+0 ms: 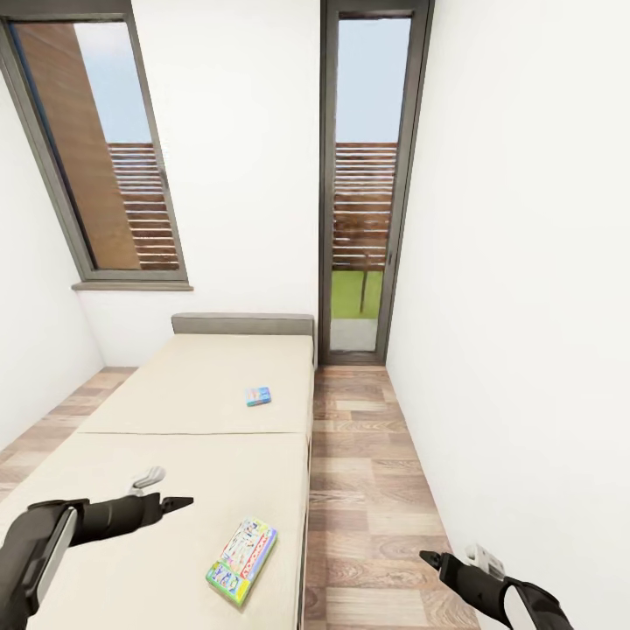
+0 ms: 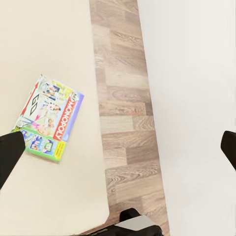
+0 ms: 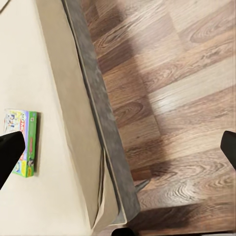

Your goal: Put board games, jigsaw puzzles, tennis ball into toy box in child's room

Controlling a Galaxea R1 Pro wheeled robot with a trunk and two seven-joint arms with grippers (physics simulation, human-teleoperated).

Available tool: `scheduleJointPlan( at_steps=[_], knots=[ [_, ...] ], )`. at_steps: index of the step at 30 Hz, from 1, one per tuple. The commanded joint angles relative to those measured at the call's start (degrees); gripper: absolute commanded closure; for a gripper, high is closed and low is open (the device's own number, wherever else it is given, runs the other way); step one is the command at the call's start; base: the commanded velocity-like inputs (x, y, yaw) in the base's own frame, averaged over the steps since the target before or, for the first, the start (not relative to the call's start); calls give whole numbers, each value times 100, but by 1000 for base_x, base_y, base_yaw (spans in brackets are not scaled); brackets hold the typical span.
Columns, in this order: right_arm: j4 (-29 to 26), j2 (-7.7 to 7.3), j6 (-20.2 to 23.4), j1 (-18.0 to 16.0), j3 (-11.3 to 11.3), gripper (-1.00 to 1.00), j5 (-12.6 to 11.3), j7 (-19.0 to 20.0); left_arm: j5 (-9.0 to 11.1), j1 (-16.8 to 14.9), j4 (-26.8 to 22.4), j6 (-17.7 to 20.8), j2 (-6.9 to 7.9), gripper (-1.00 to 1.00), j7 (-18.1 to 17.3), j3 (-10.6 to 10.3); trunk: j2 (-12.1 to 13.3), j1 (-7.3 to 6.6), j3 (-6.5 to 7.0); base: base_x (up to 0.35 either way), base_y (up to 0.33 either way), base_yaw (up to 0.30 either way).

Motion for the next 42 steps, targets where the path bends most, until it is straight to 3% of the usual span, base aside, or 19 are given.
scheduleJointPlan(
  at_steps=[1,12,15,21,25,27,32,42],
  knots=[
    [-5,2,40,-5,-21,-100,-23,10,-9,-44,-2,41,-25,-100,10,8,-14,4,-14,0,0,0],
    [-5,2,21,-5,-15,-100,-8,-438,-24,-413,6,42,-385,-100,891,-33,-14,4,-14,0,0,0],
    [-5,8,24,-5,-14,-100,-3,-702,-24,-549,14,47,-557,-100,1292,-162,-14,4,-14,0,0,0],
    [-5,30,28,-5,1,-100,3,-1185,-15,-768,36,48,-744,-100,2011,-500,-14,4,-14,0,0,0],
    [-5,48,22,-5,224,-100,89,-1521,-12,-940,88,65,-921,-100,2503,-704,-14,4,-14,0,0,0],
    [-7,58,10,-5,467,-100,137,-1730,-15,-1069,236,68,-1058,-100,2826,-785,-14,4,-14,0,0,0],
    [-11,92,-90,-5,789,-100,170,-2116,-21,-1363,636,34,-1206,-100,3352,-848,-14,4,-14,0,0,0],
    [-14,235,-231,-5,986,-100,177,-2939,-26,-2003,1585,-192,-1555,-100,4251,-893,-14,4,-14,0,0,0]
  ],
)
